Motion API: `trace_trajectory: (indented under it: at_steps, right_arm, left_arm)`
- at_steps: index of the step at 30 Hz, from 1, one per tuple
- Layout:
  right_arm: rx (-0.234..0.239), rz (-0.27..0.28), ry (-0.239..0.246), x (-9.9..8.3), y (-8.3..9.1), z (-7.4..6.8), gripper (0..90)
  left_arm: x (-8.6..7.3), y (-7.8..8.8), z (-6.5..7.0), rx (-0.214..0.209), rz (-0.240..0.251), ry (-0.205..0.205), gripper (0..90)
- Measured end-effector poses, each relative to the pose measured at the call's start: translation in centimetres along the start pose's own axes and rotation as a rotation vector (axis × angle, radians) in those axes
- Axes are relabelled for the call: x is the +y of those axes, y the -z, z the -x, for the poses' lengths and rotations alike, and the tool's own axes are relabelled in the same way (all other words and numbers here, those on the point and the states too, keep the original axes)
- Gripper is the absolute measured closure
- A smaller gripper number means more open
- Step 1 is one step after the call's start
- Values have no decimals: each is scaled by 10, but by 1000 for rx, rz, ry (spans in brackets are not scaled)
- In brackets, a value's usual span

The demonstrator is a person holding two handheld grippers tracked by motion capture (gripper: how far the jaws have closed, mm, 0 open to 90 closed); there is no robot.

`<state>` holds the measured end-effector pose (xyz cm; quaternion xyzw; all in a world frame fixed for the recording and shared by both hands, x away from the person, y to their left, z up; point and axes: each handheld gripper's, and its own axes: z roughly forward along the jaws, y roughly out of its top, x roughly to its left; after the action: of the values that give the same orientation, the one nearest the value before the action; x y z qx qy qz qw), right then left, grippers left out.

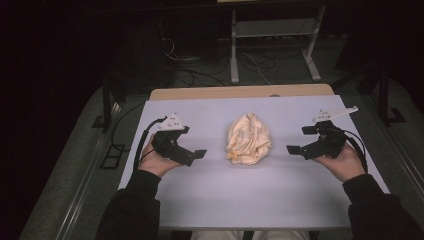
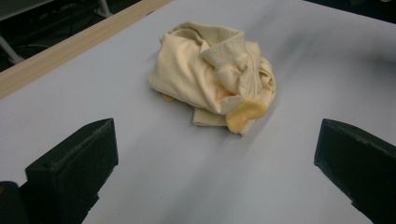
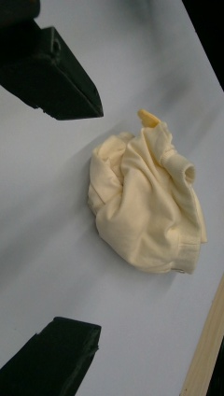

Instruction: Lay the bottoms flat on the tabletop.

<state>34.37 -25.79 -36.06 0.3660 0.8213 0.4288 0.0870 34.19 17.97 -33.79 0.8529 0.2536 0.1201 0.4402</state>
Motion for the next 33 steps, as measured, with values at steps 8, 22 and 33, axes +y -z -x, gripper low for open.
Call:
trace_trajectory:
  at_steps: [8, 22, 33]
  right_arm:
    - [4, 7, -13, 6, -9, 9, 0]
    - [7, 11, -42, 6, -25, 23, 0]
    - [-5, 16, -69, 2, -37, 35, 0]
  left_arm:
    - [8, -9, -10, -1, -6, 2, 0]
    - [6, -35, -30, -5, -38, 33, 0]
    - [-2, -58, -46, -8, -39, 82, 0]
